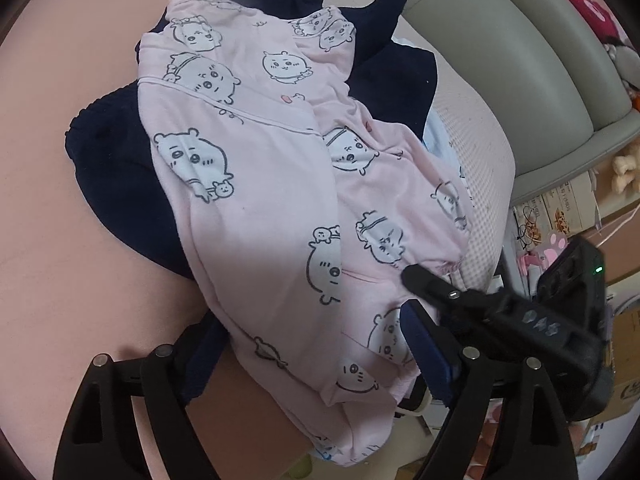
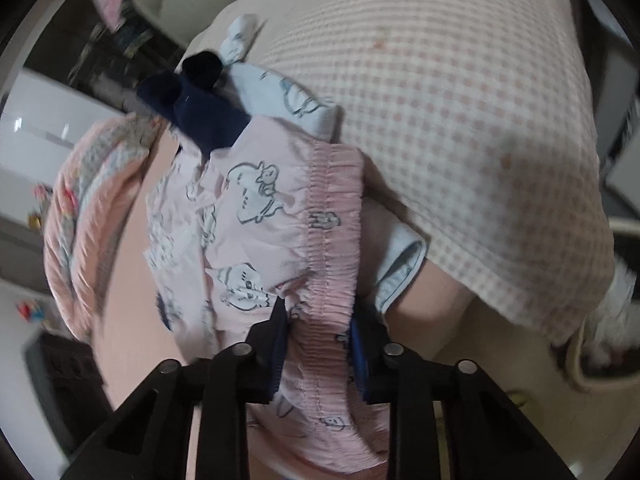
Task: Fold clothes
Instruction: 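Close the right gripper on the pink pajama waistband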
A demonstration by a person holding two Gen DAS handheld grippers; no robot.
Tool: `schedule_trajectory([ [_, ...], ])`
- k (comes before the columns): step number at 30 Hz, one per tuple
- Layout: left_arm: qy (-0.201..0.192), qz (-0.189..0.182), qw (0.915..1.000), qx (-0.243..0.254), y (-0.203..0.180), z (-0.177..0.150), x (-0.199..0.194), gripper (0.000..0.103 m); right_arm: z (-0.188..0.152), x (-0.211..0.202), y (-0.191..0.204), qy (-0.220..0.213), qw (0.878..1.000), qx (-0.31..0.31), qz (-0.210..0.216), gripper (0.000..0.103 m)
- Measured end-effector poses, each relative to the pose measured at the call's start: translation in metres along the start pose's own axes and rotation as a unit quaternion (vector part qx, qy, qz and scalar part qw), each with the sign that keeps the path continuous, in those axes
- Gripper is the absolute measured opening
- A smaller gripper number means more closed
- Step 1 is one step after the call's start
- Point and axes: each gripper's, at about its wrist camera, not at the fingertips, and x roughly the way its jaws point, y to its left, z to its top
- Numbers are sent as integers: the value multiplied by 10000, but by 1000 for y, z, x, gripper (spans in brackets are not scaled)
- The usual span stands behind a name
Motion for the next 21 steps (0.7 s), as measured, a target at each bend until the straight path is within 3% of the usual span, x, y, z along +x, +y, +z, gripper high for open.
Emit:
schedule_trajectory([
  [1, -90, -31, 10000, 2, -2, -2, 0, 84, -1, -3, 2, -32, 10000, 12, 26, 22],
  [2, -150, -46, 9999, -8, -2, -3, 0, 75, -3, -6, 8, -89, 9999, -74, -20, 22],
  [3, -262, 31, 9996, -29, -2, -5, -1, 47, -5, -6, 14, -100, 9997, -180, -107, 22],
  [5, -349, 411, 9985, -96, 1, -7, 2, 28, -8, -7, 22, -101, 9987, -376, -327, 22],
  [8, -391, 123, 9985, -351, 7, -8, 3, 20, -11, -11, 32, -100, 9983, -478, -316, 22],
  [12, -399, 0, 9986, -341, 4, -10, 8, 15, -17, -20, 34, -18, 9988, -425, -245, 25],
  [21, -412, -238, 9976, -498, -6, -16, 23, 13, -28, -3, 39, 152, 9934, -911, -672, 25],
])
